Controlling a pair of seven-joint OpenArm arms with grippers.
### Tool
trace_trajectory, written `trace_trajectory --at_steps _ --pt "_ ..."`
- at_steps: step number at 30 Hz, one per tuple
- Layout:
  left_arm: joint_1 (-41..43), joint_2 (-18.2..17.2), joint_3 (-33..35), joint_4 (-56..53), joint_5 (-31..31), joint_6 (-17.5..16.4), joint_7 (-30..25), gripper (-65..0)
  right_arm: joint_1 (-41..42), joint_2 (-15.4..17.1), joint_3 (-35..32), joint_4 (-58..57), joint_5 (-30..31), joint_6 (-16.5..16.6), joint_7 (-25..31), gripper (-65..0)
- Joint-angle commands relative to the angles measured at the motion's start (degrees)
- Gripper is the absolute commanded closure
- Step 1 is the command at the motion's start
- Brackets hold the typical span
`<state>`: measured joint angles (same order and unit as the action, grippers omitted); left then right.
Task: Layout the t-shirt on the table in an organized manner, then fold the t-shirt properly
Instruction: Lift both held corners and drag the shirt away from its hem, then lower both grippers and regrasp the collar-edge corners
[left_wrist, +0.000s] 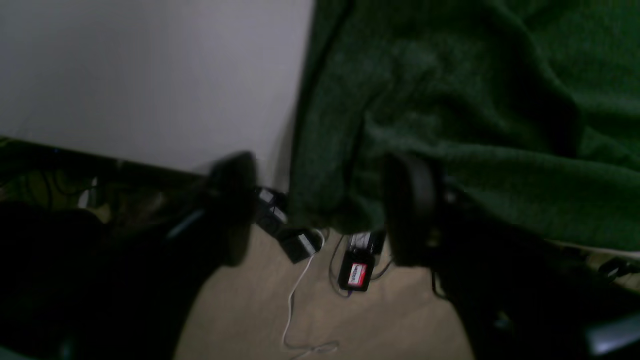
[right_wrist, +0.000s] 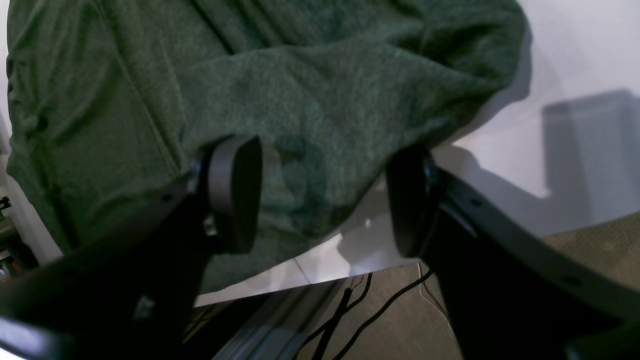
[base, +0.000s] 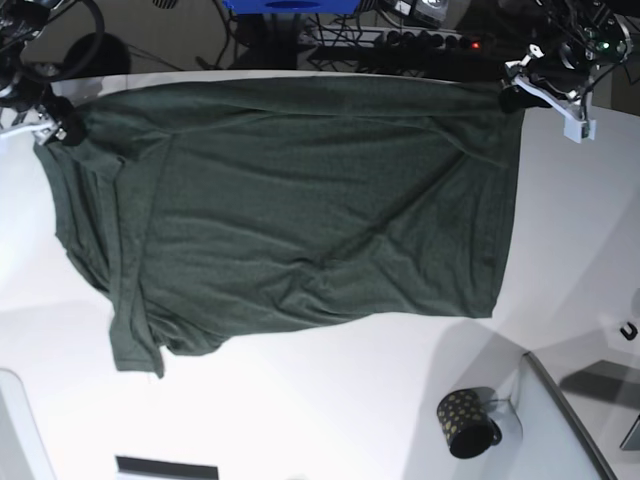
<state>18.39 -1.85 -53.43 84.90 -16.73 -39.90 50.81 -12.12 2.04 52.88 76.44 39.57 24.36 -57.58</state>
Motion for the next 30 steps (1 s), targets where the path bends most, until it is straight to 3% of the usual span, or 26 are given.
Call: trace_trajectory --at_steps 1,6,12,13,15,17,18,20,24,27,30 --pt "0.3 -0.8 -2.2 1.1 -0.3 -0.1 -0.6 -39.8 -0.2 1.0 0.3 1.0 0.7 -0.1 0.7 -36.9" --pt "-0.9 -1.1 -9.8 5.3 -0.2 -0.1 -0.5 -39.8 -2.9 1.0 0.2 5.9 0.6 -0.2 5.3 -36.9" --pt "1.3 -0.7 -10.1 15.2 -0.7 -0.1 -0.4 -37.8 -6.4 3.3 -0.4 12.0 0.6 0.1 13.6 -37.1" --pt "1.6 -0.7 -9.8 16.3 -0.7 -0.1 -0.4 -33.7 -6.7 4.2 -1.4 12.3 0.6 0.1 14.6 -37.1" --pt "1.5 -0.7 -7.4 17.2 -0.7 -0.1 -0.4 -18.3 -7.7 7.0 -5.6 12.4 0.6 1.2 16.0 -37.1" --pt "0.9 -0.4 -3.1 17.3 -0.7 -0.1 -0.4 0.0 -8.2 10.8 -12.0 12.3 0.6 5.4 16.7 -36.8" --pt "0.6 -0.3 -0.8 17.2 -0.5 -0.1 -0.4 0.0 -8.1 12.2 -15.4 12.0 0.6 7.4 16.7 -36.3" --pt "-1.6 -0.3 3.5 16.6 0.0 -0.1 -0.4 0.0 -7.2 14.3 -21.1 11.8 0.6 8.7 16.7 -29.0" --pt "-7.9 -0.2 7.2 11.0 4.8 -0.1 -0.6 0.0 -3.0 15.2 -30.3 9.8 -4.7 8.7 16.7 0.0" --pt "-13.9 -0.1 7.6 4.9 9.3 -0.1 -0.6 0.0 1.7 14.2 -34.7 4.7 -13.2 8.7 16.8 -2.7" --pt "-17.6 0.0 7.6 0.7 12.4 -0.1 -2.0 0.0 5.0 11.6 -35.3 0.5 -20.7 8.7 17.6 0.0"
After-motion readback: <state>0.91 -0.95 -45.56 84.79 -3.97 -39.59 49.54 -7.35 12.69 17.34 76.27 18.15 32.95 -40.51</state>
